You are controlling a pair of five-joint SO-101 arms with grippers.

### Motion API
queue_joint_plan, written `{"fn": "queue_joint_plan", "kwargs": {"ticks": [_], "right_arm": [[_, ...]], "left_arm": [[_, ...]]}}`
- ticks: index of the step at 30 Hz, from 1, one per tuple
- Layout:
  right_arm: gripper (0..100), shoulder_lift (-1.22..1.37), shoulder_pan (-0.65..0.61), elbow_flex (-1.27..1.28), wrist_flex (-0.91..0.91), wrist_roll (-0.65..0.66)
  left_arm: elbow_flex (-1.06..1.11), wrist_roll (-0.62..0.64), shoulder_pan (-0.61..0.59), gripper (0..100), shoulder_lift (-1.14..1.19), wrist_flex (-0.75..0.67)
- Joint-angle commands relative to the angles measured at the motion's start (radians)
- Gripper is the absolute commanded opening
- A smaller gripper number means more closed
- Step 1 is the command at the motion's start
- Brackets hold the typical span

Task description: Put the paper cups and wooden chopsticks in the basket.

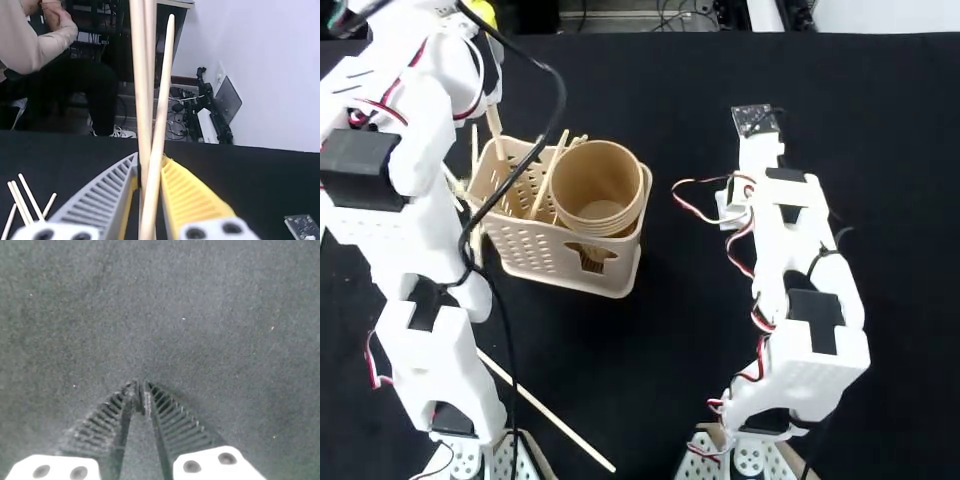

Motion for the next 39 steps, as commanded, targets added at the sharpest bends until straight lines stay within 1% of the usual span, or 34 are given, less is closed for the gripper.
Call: {"fn": "queue_joint_plan", "kwargs": {"ticks": [1,12,14,16,21,23,27,35,39], "right_arm": [[1.2,-0.004,-0.017,-0.002,-0.014,0.011],[1.2,-0.004,-0.017,-0.002,-0.014,0.011],[1.2,-0.004,-0.017,-0.002,-0.014,0.011],[1.2,-0.004,-0.017,-0.002,-0.014,0.011],[1.2,-0.004,-0.017,-0.002,-0.014,0.011],[1.2,-0.004,-0.017,-0.002,-0.014,0.011],[1.2,-0.004,-0.017,-0.002,-0.014,0.011],[1.2,-0.004,-0.017,-0.002,-0.014,0.011],[1.2,-0.004,-0.017,-0.002,-0.014,0.011]], "left_arm": [[-0.036,0.037,0.007,3,-0.032,-0.044],[-0.031,0.029,0.001,3,-0.029,-0.049],[-0.031,0.009,-0.001,4,-0.029,-0.044],[-0.031,-0.006,0.001,8,-0.029,-0.044],[-0.031,-0.009,-0.001,22,-0.029,-0.048],[-0.031,-0.008,-0.002,26,-0.029,-0.052],[-0.033,-0.011,-0.03,26,-0.029,-0.052],[-0.033,-0.012,-0.036,26,-0.041,-0.044],[-0.031,-0.006,-0.142,26,-0.041,0.003]]}}
